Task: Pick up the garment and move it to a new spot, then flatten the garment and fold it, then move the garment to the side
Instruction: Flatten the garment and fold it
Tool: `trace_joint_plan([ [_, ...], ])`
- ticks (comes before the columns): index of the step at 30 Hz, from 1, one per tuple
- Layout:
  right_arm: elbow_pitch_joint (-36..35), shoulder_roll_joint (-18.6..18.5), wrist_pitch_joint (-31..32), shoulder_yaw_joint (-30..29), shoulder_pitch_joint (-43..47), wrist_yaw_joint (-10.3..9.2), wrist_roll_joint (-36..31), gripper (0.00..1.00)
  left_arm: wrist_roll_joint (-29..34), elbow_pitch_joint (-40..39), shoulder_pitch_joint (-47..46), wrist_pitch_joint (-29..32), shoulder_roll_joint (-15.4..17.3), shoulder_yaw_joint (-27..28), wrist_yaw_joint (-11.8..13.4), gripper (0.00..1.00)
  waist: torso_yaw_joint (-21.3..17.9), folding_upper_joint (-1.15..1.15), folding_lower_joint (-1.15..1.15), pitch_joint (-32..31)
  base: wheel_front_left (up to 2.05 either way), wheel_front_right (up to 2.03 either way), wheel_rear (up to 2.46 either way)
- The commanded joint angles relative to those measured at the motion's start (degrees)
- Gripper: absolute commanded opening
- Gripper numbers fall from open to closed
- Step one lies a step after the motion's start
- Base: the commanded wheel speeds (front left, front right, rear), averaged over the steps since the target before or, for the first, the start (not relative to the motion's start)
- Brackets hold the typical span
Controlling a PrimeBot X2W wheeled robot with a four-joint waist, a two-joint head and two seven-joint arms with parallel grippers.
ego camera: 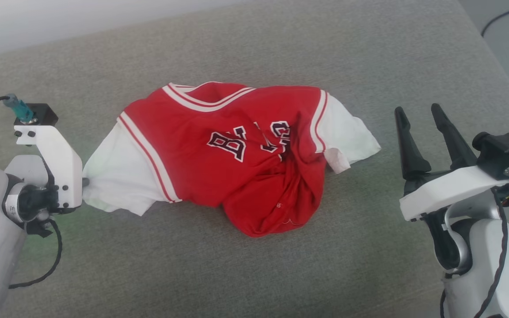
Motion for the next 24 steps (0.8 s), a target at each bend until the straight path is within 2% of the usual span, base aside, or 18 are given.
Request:
trace_joint_plan([
  [1, -0.4, 0.3, 0.0, -0.5, -0.6, 0.00, -0.2, 1.00, -0.7, 3.1, 6.4, 1.7, -1.6, -2.4, -0.4, 0.00, 0.6, -0.01, 0.00, 0.1, 0.00, 0.00, 0.00],
  [4, -0.4, 0.3, 0.1, -0.8, -0.5, 0.00, -0.5, 1.00, -1.1, 2.6, 6.0, 0.7, -1.2, -1.5, -0.5, 0.00, 1.2, -0.01, 0.00, 0.0, 0.00, 0.00, 0.00],
  [10, -0.5, 0.1, 0.3, -2.7, 0.1, 0.00, -1.0, 1.00, -1.4, 0.4, 6.1, -1.3, 2.8, 1.0, 0.6, 0.00, 3.6, -0.01, 0.00, -0.8, 0.00, 0.00, 0.00],
  [18, -0.2, -0.7, 1.5, -4.1, 1.2, 0.00, -1.2, 1.00, -2.4, -6.2, 9.4, -2.7, 7.9, 4.7, 2.6, 0.00, 6.8, -0.01, 0.00, -2.0, 0.00, 0.00, 0.00],
  [21, 0.0, -1.0, 1.9, -4.4, 1.4, 0.00, -1.1, 1.00, -3.6, -8.0, 10.8, -3.4, 8.0, 5.8, 3.0, 0.00, 7.8, -0.01, 0.00, -2.3, 0.00, 0.00, 0.00],
  [24, 0.0, -0.9, 2.2, -4.2, 1.3, 0.00, -1.4, 1.00, -4.8, -8.1, 12.5, -4.1, 6.4, 5.8, 3.4, 0.00, 8.6, -0.01, 0.00, -2.5, 0.00, 0.00, 0.00],
])
